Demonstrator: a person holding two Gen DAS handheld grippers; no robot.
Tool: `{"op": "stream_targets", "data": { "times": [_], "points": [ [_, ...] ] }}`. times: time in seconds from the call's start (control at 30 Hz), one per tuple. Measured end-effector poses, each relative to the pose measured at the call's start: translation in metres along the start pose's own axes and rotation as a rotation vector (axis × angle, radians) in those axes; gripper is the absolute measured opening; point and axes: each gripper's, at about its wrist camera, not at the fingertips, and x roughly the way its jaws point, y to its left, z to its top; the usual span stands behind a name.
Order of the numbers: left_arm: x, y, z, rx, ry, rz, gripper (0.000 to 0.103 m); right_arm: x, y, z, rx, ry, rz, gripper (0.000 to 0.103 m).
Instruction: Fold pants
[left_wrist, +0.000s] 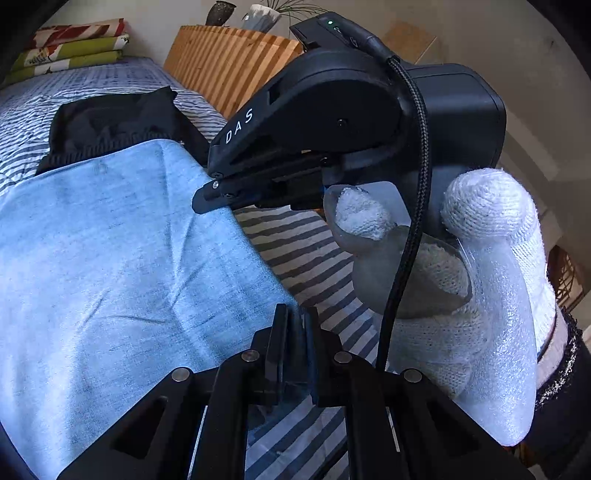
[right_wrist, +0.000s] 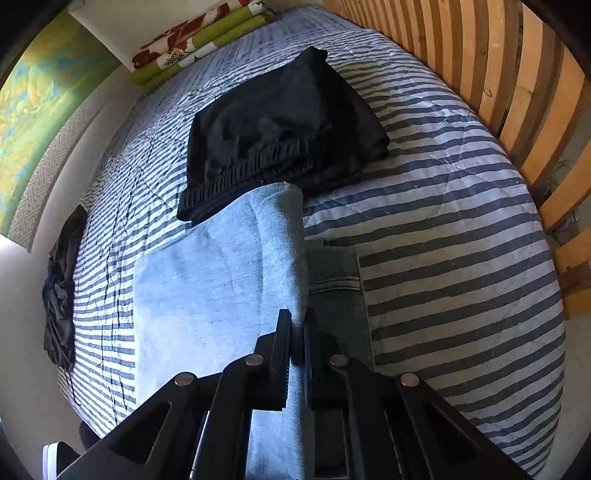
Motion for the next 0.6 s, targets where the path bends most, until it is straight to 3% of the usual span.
{"op": "stream_targets", "data": {
  "times": [0.2, 0.33, 0.37, 0.43, 0.5, 0.6],
  "points": [
    [0.027, 0.003, 0.001, 0.011, 0.026, 0.015, 0.005, 0.021, -0.018, -0.003, 0.019, 0.033, -0.014, 0.005],
    [0.026, -0.008, 0.006, 0.005, 0.080, 0.010, 0.011, 0.037, -0.019, -0.005, -0.003, 0.052, -0.071, 0.005],
    [0.018, -0.009, 0.006, 0.008, 0.095, -0.009, 0.011, 0.039, -0.018, -0.005, -0.016, 0.049, -0.102, 0.006],
    [-0.009, -0.013, 0.001, 0.023, 0.103, -0.030, 0.015, 0.037, -0.013, -0.005, -0.050, 0.033, -0.179, 0.017],
    [-0.041, -0.012, -0.011, 0.042, 0.105, -0.037, 0.026, 0.024, -0.011, -0.005, -0.045, -0.007, -0.226, 0.019],
    [-0.093, 0.020, -0.040, 0.043, 0.090, 0.002, 0.028, -0.008, -0.002, -0.013, -0.043, -0.102, -0.242, 0.020]
  ]
}}
